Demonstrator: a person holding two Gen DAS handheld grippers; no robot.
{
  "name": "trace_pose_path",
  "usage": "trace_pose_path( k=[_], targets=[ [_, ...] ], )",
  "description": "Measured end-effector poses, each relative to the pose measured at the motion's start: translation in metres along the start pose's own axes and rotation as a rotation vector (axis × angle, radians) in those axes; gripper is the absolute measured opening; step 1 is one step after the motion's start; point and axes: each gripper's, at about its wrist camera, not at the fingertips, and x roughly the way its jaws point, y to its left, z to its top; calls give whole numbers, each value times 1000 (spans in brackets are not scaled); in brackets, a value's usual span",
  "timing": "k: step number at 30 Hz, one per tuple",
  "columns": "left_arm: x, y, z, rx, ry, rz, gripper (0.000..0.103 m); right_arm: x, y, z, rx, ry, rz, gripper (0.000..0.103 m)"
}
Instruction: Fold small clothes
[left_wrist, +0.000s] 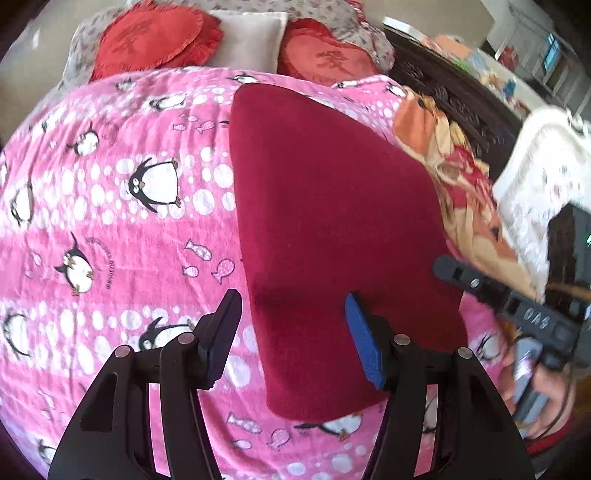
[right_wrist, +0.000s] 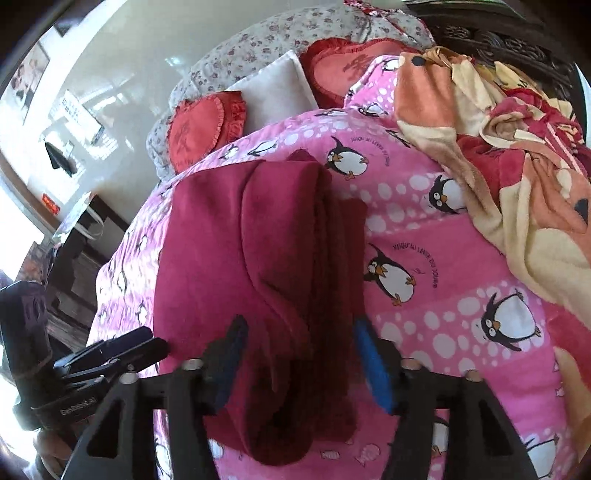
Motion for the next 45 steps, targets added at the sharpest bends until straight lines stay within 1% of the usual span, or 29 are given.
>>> trace_pose_path(
  k=[2,5,6,8,13,16,17,19,23,26,27,28,29,31,34,36,39,40,43,45],
  targets=[
    [4,4,5,-30,2,-18,59,7,0,5,-2,6,9,64],
    [9,8,8,-50,0,-34,64,16,-4,11,13,6,24,65],
    [12,9,9,-56,3,-50,65,20,-7,14,22,9,43,65],
    [17,9,11,-59,14,-69,65,26,-11,16,29,17,58,67],
    [28,4,15,-35,12,-80,75,36,-17,19,22,19,87,74],
    [36,6,18,-50,18,-100,78,40,-25,20,35,27,115,78],
    [38,6,19,-55,20,-106,78,41,-28,21,45,27,126,79],
    [43,8,21,-59,25,-115,80,44,-33,20,64,25,143,84],
    [50,8,23,-62,32,-132,82,52,-40,16,89,27,201,86],
    [54,10,24,-96,40,-163,82,56,-42,13,116,27,244,88],
    [55,10,24,-99,41,-170,82,55,-40,13,110,24,249,81],
    [55,9,23,-92,37,-170,80,53,-38,12,97,17,263,66],
    [52,8,23,-83,31,-170,77,50,-34,12,87,15,272,61],
    [45,6,20,-60,13,-166,66,41,-24,11,48,9,244,50],
    [26,9,15,-52,2,-183,54,23,-8,11,18,2,244,44],
    [9,9,10,-41,2,-185,54,8,4,8,0,2,263,44],
    [-23,11,-7,-10,-5,-155,54,-8,25,-4,-32,26,286,43],
    [-33,13,-16,-13,-3,-145,54,-11,31,-9,-36,33,294,43],
    [-53,25,-45,-34,25,-118,54,-17,49,-35,-40,74,329,43],
    [-59,34,-63,-54,49,-101,54,-16,59,-53,-53,100,334,43]
  ],
)
